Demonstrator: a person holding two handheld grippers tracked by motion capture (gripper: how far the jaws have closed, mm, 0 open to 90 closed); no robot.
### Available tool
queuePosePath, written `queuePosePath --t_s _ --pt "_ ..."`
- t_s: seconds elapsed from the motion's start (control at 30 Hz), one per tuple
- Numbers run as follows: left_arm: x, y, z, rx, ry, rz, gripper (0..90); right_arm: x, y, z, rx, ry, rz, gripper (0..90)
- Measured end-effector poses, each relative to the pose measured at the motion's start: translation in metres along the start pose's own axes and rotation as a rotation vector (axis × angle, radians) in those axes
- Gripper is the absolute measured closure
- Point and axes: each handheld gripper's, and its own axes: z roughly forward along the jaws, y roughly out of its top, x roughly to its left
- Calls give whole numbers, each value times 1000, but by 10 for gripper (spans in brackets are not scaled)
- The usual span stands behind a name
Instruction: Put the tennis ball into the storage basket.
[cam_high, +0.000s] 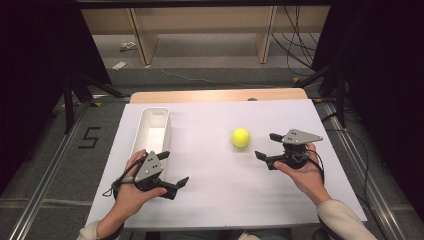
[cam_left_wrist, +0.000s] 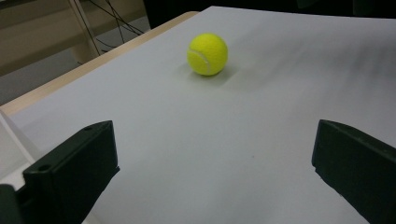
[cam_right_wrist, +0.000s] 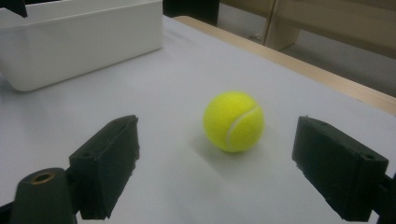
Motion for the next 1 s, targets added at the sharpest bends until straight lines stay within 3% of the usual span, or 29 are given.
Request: queuePosePath --t_s 1.0 --pt "0 0 0 -1 0 -3 0 -11 6 31 37 -16 10 153"
